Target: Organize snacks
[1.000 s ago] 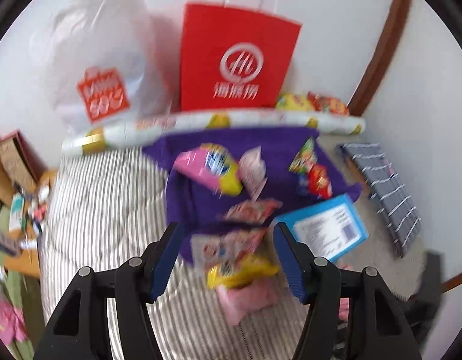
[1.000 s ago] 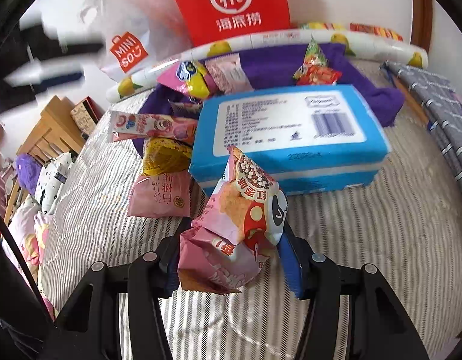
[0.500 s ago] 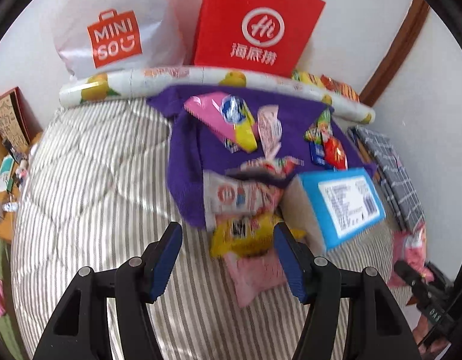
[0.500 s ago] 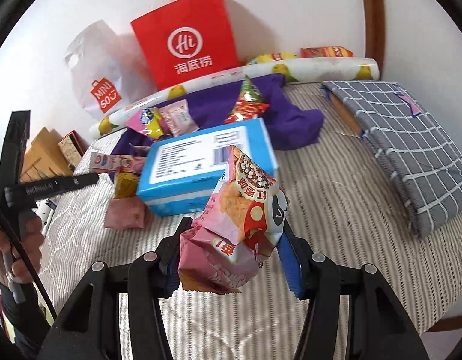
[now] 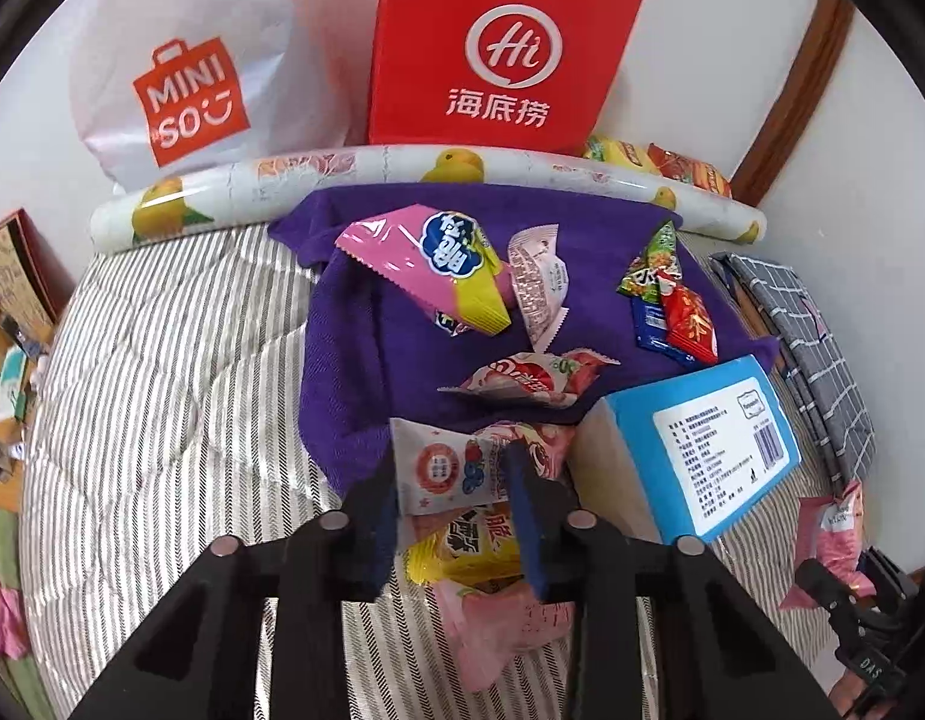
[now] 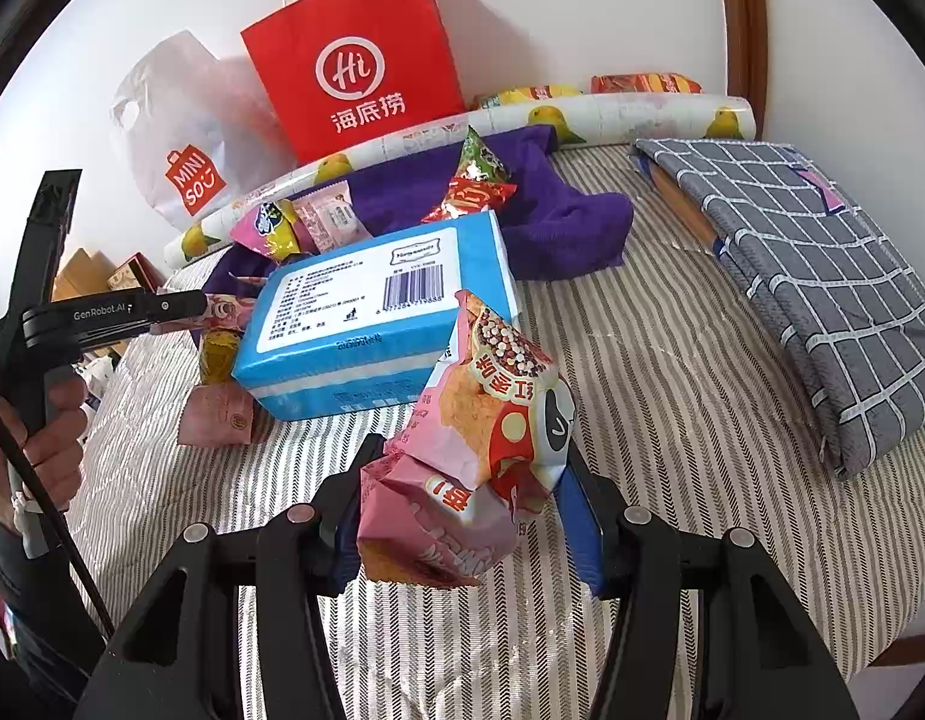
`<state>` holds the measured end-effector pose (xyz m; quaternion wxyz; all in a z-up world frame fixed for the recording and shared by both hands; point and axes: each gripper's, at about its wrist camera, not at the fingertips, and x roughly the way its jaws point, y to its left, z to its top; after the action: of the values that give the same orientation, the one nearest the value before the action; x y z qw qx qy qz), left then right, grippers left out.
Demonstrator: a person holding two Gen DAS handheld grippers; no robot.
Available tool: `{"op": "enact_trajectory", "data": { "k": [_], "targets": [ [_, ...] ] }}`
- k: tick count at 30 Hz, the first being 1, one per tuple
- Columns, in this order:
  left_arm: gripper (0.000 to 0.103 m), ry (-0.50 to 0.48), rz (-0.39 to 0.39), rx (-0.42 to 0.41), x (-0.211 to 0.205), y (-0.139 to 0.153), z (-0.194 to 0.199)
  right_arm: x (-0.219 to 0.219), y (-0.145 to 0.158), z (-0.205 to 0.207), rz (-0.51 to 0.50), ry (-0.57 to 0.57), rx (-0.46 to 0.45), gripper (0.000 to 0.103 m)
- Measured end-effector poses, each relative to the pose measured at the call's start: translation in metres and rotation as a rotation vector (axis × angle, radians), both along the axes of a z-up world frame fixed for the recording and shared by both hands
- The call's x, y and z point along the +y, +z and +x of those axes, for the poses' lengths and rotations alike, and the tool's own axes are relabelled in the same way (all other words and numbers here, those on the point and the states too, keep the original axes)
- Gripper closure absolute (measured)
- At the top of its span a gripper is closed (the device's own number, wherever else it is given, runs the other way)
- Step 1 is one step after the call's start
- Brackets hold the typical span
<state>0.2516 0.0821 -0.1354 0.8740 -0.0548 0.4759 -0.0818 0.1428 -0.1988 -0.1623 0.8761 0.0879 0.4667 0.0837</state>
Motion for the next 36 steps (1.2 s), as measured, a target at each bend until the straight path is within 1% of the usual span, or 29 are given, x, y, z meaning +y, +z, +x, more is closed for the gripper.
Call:
{"op": "enact_trajectory", "data": {
  "k": [1,3,4,6,9,14,16,23,29,36],
  "targets": [
    [0.080,-0.006,-0.021,-0.003,0.002,0.002,-0.002,-0.001,-0.001,0.000,-0.001,-0.001,0.002,0.049],
    [0.086,-0.024,-0.054,-0.010,0.004,0.007,-0.007,-0.002,0.000,-0.001,-0.001,-0.005,0.002,0.049],
    [0.087,-0.030,-0.066,-0.017,0.005,0.010,-0.011,-0.003,0.000,-0.002,-0.002,-0.004,-0.001,0.049],
    [0.091,-0.031,-0.067,-0.026,0.004,0.014,-0.017,-0.003,0.004,-0.006,-0.004,-0.003,-0.010,0.049],
    [0.092,-0.033,-0.068,-0.045,0.004,0.022,-0.029,-0.003,0.009,-0.012,-0.002,0.000,-0.024,0.049],
    [0.093,-0.029,-0.063,-0.100,0.005,0.043,-0.052,-0.002,0.020,-0.021,-0.003,0.006,-0.044,0.049],
    [0.093,-0.024,-0.074,-0.111,0.008,0.052,-0.061,-0.001,0.026,-0.025,-0.005,0.011,-0.056,0.049],
    [0.093,0.003,-0.086,-0.131,0.012,0.069,-0.085,0.000,0.041,-0.034,-0.006,0.028,-0.092,0.049],
    [0.093,0.017,-0.097,-0.145,0.013,0.080,-0.094,0.001,0.053,-0.027,-0.031,0.032,-0.112,0.049],
    [0.093,0.017,-0.108,-0.156,0.010,0.091,-0.089,0.005,0.072,-0.008,-0.062,0.051,-0.150,0.049]
  ]
}}
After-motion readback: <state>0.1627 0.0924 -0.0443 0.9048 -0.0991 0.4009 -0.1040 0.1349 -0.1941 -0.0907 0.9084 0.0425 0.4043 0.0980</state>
